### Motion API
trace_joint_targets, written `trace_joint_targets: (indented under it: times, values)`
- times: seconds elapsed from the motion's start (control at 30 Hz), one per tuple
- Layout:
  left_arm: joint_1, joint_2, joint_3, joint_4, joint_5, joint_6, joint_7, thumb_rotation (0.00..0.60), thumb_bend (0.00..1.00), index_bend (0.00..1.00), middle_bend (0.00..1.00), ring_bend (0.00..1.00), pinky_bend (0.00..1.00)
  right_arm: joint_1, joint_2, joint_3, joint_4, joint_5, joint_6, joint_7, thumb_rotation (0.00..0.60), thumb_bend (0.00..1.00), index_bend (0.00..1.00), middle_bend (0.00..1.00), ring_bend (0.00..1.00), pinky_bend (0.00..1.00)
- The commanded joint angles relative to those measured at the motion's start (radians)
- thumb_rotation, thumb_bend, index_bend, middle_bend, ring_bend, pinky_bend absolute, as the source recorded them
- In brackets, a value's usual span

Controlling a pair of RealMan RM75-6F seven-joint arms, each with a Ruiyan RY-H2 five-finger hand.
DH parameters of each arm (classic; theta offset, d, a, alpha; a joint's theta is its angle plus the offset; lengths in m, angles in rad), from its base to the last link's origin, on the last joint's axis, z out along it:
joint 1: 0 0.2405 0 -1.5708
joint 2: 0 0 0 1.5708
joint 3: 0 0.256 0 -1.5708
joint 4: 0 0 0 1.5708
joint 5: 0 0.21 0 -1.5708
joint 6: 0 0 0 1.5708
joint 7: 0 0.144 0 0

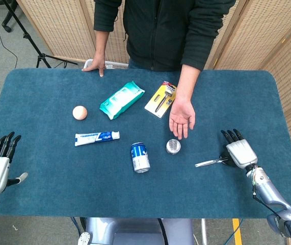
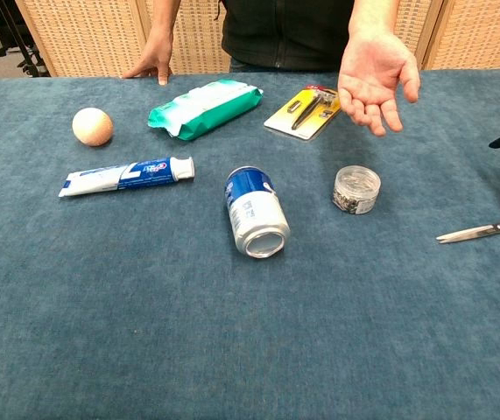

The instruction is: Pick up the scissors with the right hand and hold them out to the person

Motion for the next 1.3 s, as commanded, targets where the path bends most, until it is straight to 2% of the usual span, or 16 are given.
trace_joint_targets:
  times: [0.03, 0.13, 0.3, 0.63, 1.13, 1.3]
  values:
    - [0.0, 0.0, 0.0, 0.0, 0.0, 0.0, 0.0, 0.6, 0.0, 0.0, 0.0, 0.0, 0.0, 0.001, 0.001, 0.0, -0.004, 0.002, -0.004, -0.006, 0.6, 0.28, 0.58, 0.05, 0.0, 0.0]
    - [0.0, 0.001, 0.0, 0.0, -0.001, 0.0, -0.001, 0.6, 0.0, 0.0, 0.0, 0.0, 0.0, 0.002, 0.002, 0.0, -0.008, 0.004, -0.008, -0.012, 0.6, 0.31, 0.58, 0.05, 0.0, 0.0]
    - [-0.001, 0.001, 0.0, 0.0, 0.0, -0.001, -0.002, 0.6, 0.0, 0.0, 0.0, 0.0, 0.0, 0.007, 0.008, 0.0, -0.02, 0.007, -0.018, -0.025, 0.6, 0.31, 0.58, 0.05, 0.0, 0.0]
    - [-0.001, 0.001, 0.0, -0.001, -0.001, -0.002, 0.0, 0.6, 0.0, 0.0, 0.0, 0.0, 0.0, 0.019, 0.03, 0.007, -0.062, 0.029, -0.056, -0.072, 0.6, 0.31, 0.5, 0.04, 0.0, 0.0]
    - [-0.002, 0.003, 0.0, -0.002, -0.002, -0.003, -0.003, 0.6, 0.0, 0.0, 0.0, 0.0, 0.0, 0.026, 0.043, 0.017, -0.094, 0.059, -0.084, -0.123, 0.6, 0.31, 0.5, 0.03, 0.0, 0.0]
    - [-0.003, 0.002, 0.0, 0.0, -0.003, -0.004, -0.002, 0.6, 0.0, 0.0, 0.0, 0.0, 0.0, 0.027, 0.051, 0.016, -0.109, 0.063, -0.09, -0.136, 0.6, 0.31, 0.47, 0.03, 0.0, 0.0]
